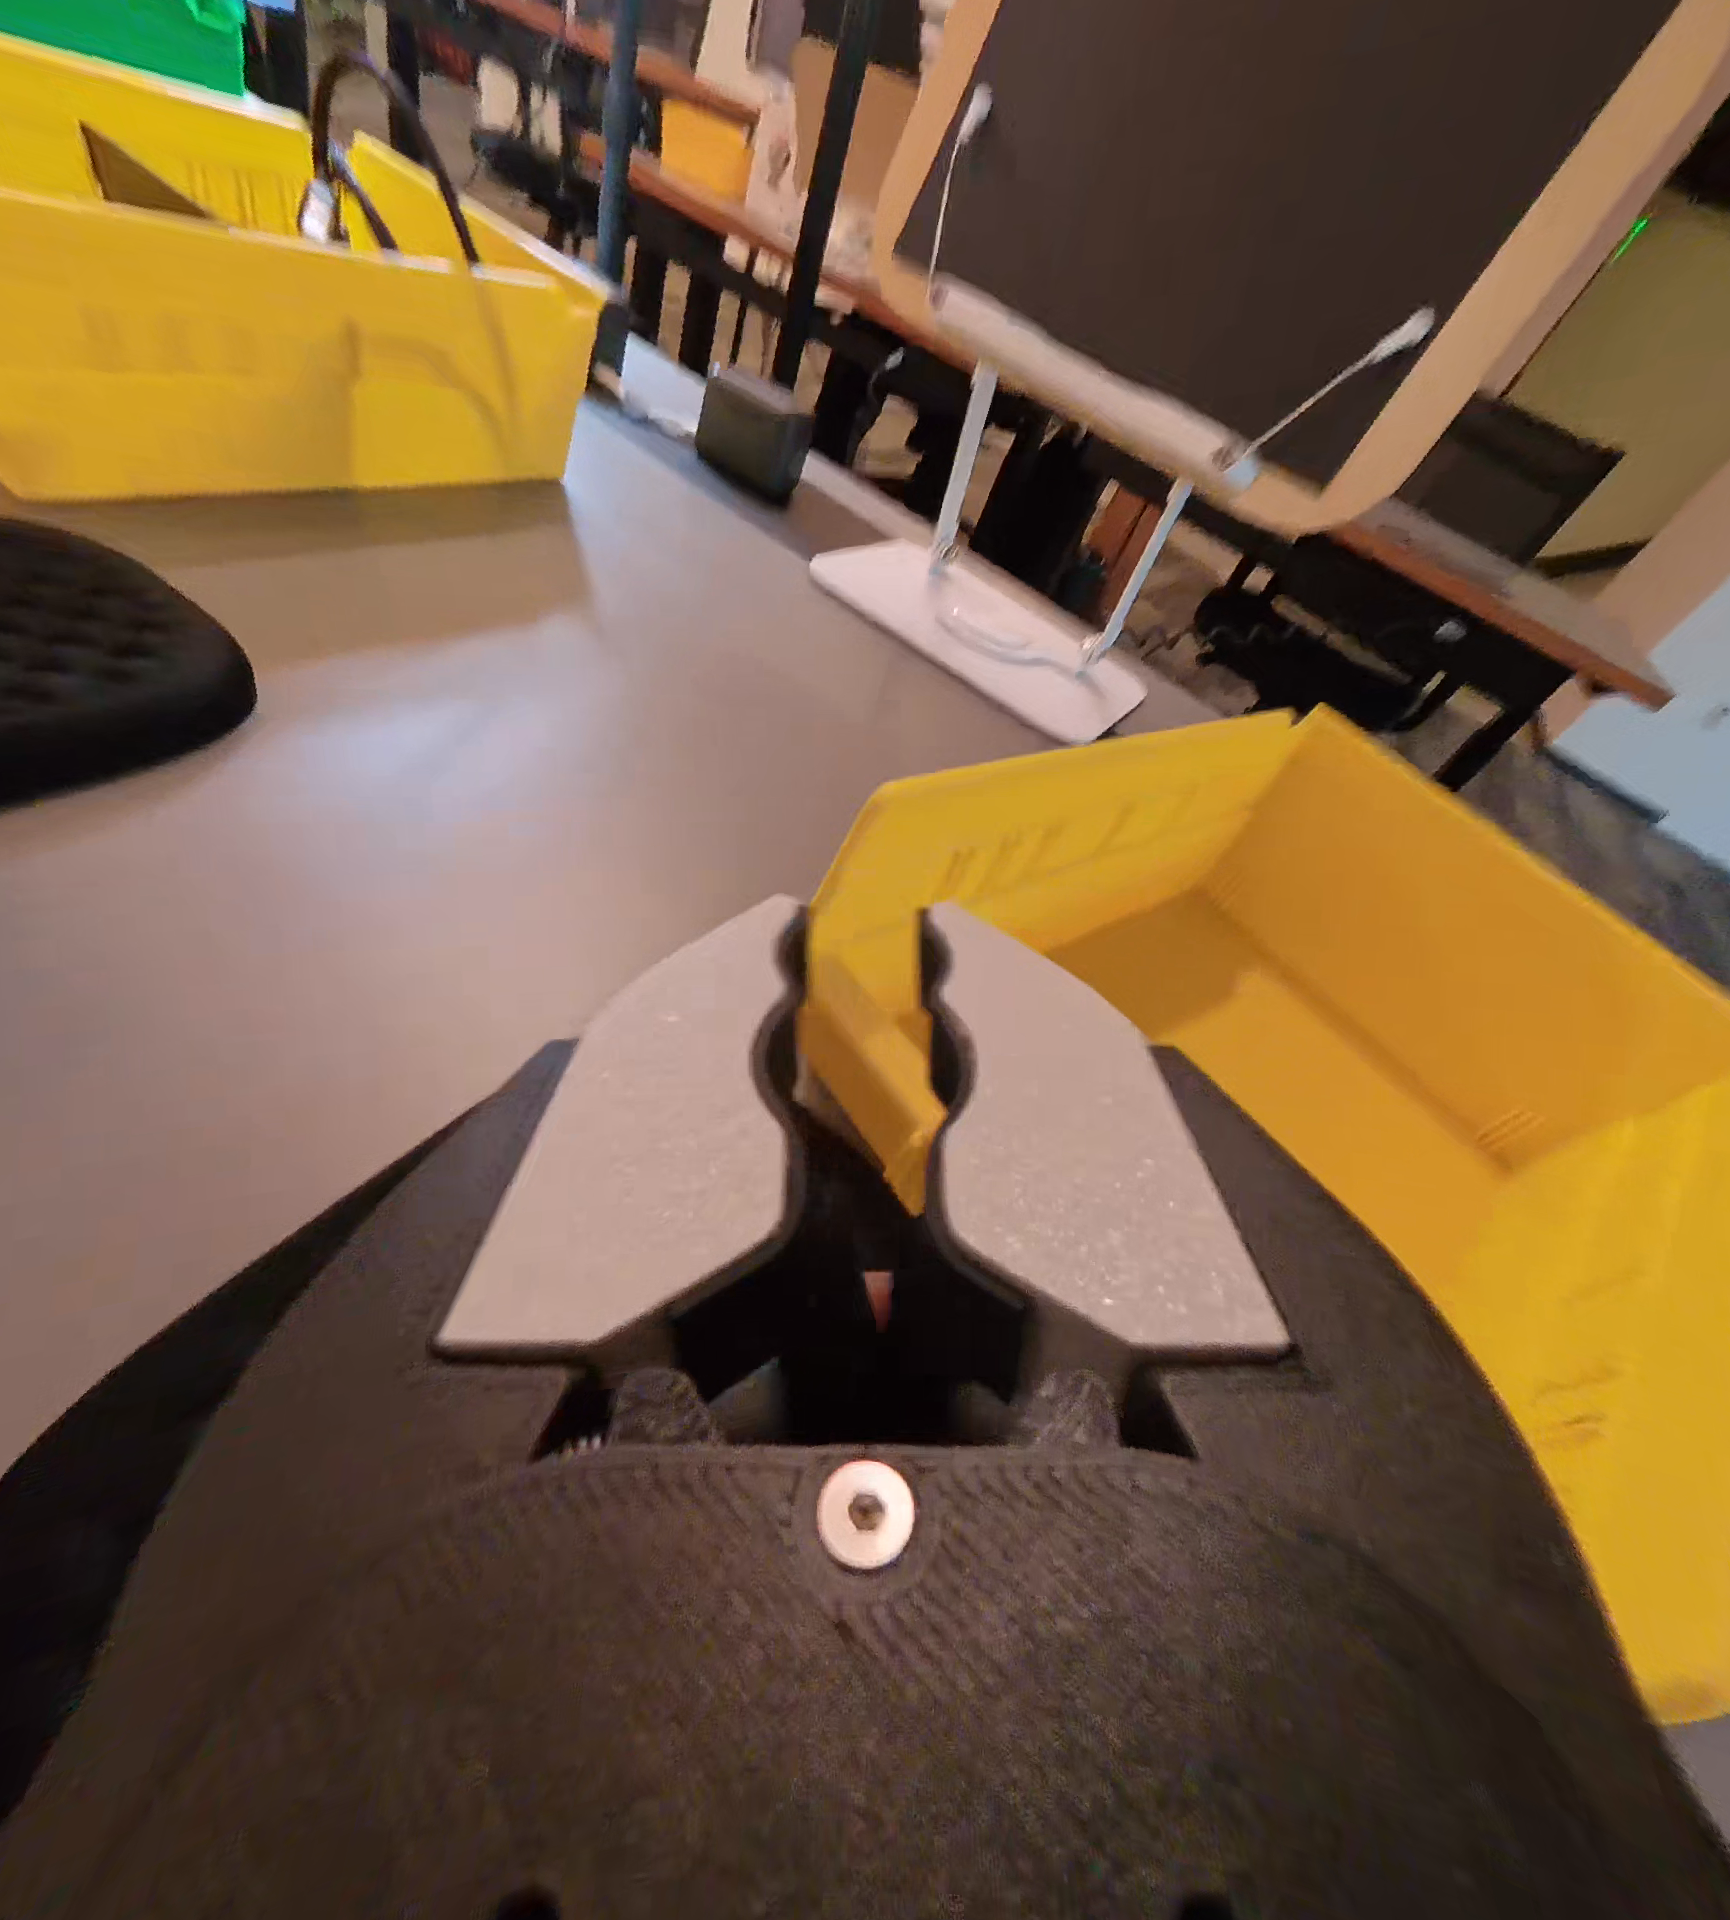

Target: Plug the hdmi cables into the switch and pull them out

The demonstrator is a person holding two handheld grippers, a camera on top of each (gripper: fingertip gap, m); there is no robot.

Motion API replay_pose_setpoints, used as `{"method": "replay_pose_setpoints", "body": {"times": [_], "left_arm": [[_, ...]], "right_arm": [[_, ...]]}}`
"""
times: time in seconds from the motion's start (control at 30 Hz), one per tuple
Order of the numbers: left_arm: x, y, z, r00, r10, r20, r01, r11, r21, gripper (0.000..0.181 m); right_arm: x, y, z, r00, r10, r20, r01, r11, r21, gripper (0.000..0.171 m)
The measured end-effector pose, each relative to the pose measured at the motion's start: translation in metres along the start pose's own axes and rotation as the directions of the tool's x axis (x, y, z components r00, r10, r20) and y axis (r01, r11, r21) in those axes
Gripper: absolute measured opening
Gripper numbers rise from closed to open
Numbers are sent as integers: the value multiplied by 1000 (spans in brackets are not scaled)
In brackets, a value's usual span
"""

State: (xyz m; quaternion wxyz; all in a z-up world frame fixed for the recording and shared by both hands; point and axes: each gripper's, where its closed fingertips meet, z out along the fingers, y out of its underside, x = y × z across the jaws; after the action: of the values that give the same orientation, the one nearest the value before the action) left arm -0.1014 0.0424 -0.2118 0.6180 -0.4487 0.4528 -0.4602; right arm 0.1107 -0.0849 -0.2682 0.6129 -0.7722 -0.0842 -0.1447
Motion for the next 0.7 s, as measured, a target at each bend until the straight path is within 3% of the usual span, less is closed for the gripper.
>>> {"method": "replay_pose_setpoints", "body": {"times": [0.07, 0.13, 0.23, 0.33, 0.43, 0.47, 0.57, 0.7], "left_arm": [[-29, 4, -20, 990, 77, 117, -65, 993, -102, 61], [-61, 16, -42, 964, 136, 229, -83, 971, -226, 61], [-101, 51, -74, 924, 149, 351, 6, 915, -404, 64], [-121, 76, -85, 896, 140, 422, 65, 898, -436, 63], [-117, 92, -68, 911, 124, 392, 61, 901, -428, 58], [-114, 95, -62, 916, 125, 381, 59, 898, -436, 57], [-115, 113, -48, 904, 177, 390, 43, 869, -494, 52], [-119, 113, -46, 862, 259, 435, 0, 859, -511, 25]], "right_arm": [[-6, 17, 9, 999, 19, 31, -15, 994, -106, 45], [-7, 30, 19, 1000, -30, 9, 31, 981, -190, 48], [-8, 39, 43, 998, -60, -3, 56, 954, -294, 55], [-10, 46, 68, 1000, -10, -5, 7, 921, -390, 65], [-9, 60, 82, 999, -17, -27, 2, 878, -478, 55], [-5, 68, 82, 998, -45, -40, 17, 854, -519, 45], [-7, 75, 74, 998, -67, -12, 50, 850, -525, 35], [-2, 81, 56, 997, -74, -4, 61, 854, -517, 29]]}}
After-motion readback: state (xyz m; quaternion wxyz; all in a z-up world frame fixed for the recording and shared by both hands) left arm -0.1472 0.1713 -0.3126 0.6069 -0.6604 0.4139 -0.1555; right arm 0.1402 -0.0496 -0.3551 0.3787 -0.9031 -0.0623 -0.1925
